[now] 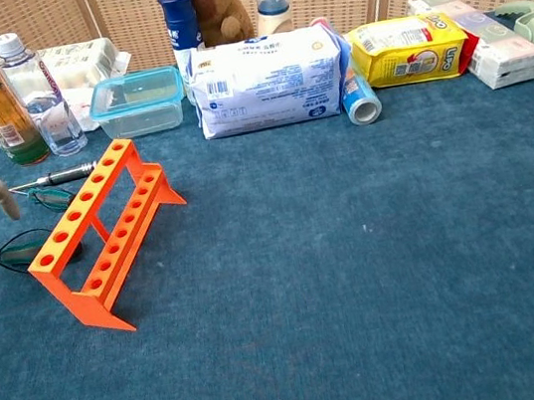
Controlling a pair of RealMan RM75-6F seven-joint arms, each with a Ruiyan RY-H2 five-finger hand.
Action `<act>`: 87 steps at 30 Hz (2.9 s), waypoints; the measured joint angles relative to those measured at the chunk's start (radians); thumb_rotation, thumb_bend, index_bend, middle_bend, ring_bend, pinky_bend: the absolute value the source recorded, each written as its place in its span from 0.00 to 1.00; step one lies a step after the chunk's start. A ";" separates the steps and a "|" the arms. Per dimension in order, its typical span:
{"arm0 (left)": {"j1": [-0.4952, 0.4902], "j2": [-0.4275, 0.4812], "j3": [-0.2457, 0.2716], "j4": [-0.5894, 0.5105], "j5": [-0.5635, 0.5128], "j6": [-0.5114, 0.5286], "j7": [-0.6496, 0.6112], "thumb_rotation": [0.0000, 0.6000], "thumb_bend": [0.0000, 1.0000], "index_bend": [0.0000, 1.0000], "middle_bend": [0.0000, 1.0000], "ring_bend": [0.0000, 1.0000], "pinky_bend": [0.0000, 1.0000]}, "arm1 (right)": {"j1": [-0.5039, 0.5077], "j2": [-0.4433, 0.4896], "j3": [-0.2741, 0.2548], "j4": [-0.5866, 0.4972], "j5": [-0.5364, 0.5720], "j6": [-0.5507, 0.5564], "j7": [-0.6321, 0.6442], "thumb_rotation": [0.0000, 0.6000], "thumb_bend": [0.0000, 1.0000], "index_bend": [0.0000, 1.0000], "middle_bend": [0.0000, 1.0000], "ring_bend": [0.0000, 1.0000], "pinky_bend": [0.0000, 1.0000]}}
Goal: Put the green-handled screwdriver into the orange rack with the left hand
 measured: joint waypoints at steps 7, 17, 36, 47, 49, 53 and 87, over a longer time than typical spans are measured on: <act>-0.033 -0.054 0.002 0.062 -0.008 -0.008 -0.016 1.00 0.24 0.35 0.95 0.89 0.90 | -0.001 0.007 0.000 0.000 0.001 -0.001 0.019 1.00 0.09 0.03 0.00 0.00 0.00; -0.063 -0.095 0.014 0.082 -0.045 -0.011 0.006 1.00 0.26 0.35 0.95 0.89 0.90 | 0.000 0.009 -0.002 -0.001 -0.003 -0.003 0.026 1.00 0.09 0.03 0.00 0.00 0.00; -0.099 -0.141 0.027 0.104 -0.102 0.012 0.061 1.00 0.31 0.35 0.95 0.89 0.90 | -0.001 0.012 0.002 0.001 0.003 -0.001 0.041 1.00 0.09 0.03 0.00 0.00 0.00; -0.111 -0.167 0.033 0.123 -0.112 0.025 0.068 1.00 0.42 0.38 0.95 0.89 0.90 | 0.000 0.016 0.003 0.005 0.004 -0.003 0.056 1.00 0.09 0.03 0.00 0.00 0.00; -0.112 -0.170 0.035 0.126 -0.116 0.028 0.077 1.00 0.43 0.40 0.95 0.89 0.90 | 0.000 0.016 0.003 0.005 0.004 -0.003 0.056 1.00 0.09 0.03 0.00 0.00 0.00; -0.116 -0.180 0.038 0.131 -0.131 0.028 0.080 1.00 0.48 0.45 0.95 0.89 0.90 | -0.001 0.015 0.003 0.005 0.002 0.000 0.057 1.00 0.09 0.03 0.00 0.00 0.00; 0.008 0.217 0.040 -0.257 0.126 0.165 -0.242 1.00 0.49 0.49 0.95 0.89 0.90 | 0.005 -0.002 -0.004 0.000 -0.006 -0.005 0.012 1.00 0.09 0.03 0.00 0.00 0.00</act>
